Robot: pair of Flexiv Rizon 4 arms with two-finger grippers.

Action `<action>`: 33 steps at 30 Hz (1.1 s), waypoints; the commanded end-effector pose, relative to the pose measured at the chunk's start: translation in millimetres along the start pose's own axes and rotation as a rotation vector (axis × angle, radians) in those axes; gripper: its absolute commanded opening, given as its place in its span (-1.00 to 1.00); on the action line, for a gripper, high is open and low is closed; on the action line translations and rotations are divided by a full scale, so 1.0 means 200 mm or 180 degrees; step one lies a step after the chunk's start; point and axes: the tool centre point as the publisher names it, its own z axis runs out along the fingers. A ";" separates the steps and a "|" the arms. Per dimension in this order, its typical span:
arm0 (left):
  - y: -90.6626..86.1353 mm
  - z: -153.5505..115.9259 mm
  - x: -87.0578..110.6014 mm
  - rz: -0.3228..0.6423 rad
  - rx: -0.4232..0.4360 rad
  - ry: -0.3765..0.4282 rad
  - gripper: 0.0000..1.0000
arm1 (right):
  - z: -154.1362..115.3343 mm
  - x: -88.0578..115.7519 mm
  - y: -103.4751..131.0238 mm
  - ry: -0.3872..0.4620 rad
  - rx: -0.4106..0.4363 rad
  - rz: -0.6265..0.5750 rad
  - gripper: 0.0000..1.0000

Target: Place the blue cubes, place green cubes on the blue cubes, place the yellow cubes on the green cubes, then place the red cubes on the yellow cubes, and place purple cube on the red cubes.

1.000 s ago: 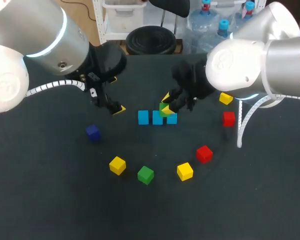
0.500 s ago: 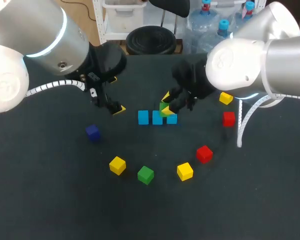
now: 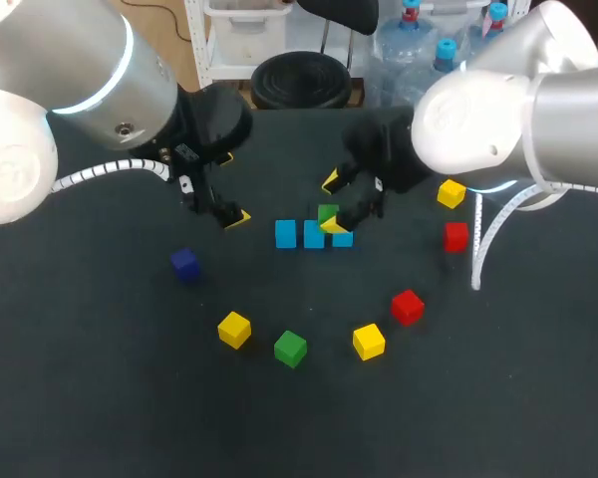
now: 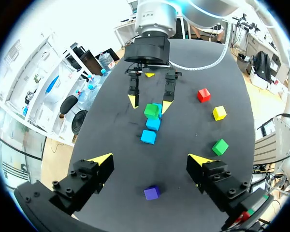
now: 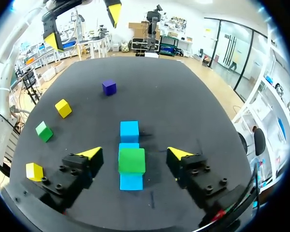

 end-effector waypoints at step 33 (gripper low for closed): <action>0.00 0.00 0.00 0.0003 0.0005 0.0000 1.00 | -0.61 0.14 0.22 -0.0764 0.0080 0.0277 1.00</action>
